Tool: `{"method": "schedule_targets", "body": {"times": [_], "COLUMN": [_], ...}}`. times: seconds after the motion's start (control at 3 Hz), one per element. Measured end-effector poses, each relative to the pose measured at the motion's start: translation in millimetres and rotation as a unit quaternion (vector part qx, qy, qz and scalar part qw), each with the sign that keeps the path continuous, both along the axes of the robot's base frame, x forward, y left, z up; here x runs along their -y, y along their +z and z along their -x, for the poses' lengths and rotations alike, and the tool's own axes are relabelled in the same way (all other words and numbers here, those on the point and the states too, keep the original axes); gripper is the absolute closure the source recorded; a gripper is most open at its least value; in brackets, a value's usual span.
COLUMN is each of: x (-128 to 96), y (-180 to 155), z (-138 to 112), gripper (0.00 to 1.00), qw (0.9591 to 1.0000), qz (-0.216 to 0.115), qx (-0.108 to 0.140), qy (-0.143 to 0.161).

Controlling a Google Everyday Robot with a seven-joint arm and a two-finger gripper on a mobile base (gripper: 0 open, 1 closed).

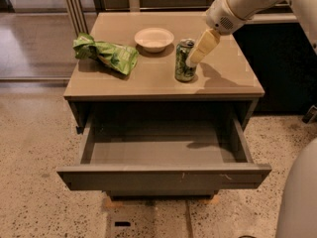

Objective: Place green can into top drawer

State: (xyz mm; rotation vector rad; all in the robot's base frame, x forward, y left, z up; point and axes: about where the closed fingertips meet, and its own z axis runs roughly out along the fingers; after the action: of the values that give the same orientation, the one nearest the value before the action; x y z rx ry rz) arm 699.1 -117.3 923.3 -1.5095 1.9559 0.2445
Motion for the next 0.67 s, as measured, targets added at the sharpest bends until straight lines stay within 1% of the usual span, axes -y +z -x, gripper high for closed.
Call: {"method": "schedule_targets", "body": {"times": [0.33, 0.67], "x": [-10, -15], "y": [-16, -31], "z": [-11, -15], "gripper": [0.0, 0.0], "qw": [0.9999, 0.9995], "qz": [0.001, 0.008], "qx": [-0.014, -0.029], "qy": [0.003, 0.007]}}
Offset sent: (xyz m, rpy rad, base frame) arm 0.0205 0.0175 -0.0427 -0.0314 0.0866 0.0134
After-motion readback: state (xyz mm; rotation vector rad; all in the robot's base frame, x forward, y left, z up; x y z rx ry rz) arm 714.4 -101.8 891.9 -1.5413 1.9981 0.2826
